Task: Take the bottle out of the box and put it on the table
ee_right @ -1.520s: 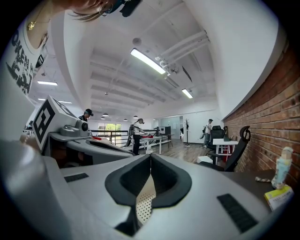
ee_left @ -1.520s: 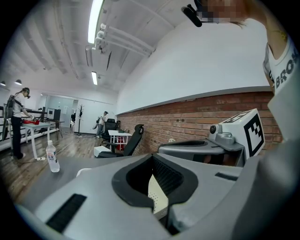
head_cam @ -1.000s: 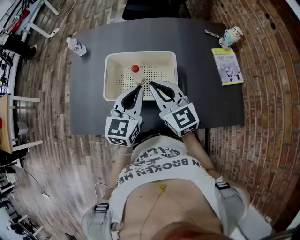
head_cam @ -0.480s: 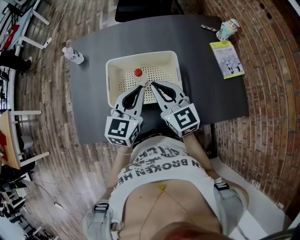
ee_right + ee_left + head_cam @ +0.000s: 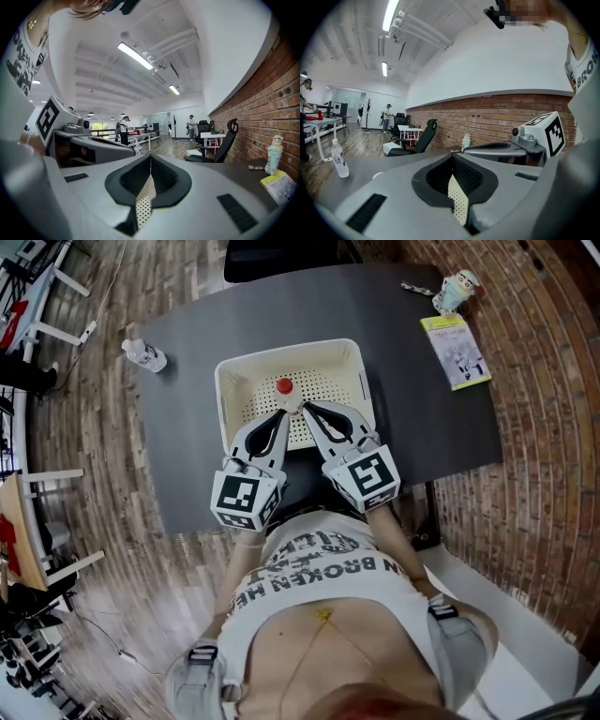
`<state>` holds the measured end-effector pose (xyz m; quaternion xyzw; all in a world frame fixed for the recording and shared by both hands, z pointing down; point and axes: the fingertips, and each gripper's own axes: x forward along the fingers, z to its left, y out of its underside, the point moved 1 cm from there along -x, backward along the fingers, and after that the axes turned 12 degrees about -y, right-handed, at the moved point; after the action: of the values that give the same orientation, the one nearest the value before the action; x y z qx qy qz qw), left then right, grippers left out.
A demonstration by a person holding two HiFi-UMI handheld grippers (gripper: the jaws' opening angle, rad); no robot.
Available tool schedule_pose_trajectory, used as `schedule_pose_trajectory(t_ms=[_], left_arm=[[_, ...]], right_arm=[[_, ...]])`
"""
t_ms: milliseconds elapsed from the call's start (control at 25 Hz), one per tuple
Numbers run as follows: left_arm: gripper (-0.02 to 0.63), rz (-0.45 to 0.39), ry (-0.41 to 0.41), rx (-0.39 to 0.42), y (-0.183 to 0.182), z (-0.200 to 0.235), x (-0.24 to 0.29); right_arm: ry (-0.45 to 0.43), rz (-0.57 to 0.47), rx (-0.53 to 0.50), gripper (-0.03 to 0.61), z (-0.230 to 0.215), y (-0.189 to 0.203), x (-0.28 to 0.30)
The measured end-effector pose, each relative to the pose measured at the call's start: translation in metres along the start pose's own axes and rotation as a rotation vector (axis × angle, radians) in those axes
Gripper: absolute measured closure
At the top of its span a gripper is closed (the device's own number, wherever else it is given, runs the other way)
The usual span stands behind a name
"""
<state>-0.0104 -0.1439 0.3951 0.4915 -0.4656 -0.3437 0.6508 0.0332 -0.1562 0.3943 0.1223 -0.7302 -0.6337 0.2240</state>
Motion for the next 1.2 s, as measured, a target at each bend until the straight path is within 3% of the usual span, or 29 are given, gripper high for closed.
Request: schedule_pose_trajectory(t_ms=[320,760,1200], left_arm=[[0.606,0.019,0.006,-0.007,0.005,0.005,0.010],[0.604,0.117,-0.036,0.022,0.027,0.026,0.041],[0.452,0.199,-0.042,0.084,0.047,0.035,0.072]], right_arm=[[0.004,0.020,0.003,0.569,-0.004,0.003,0.005],[0.018,0.053,0.014,0.569,-0.022,0.011,0.005],[0.032,0.062,0.031,0.569,-0.041,0.017,0.009]])
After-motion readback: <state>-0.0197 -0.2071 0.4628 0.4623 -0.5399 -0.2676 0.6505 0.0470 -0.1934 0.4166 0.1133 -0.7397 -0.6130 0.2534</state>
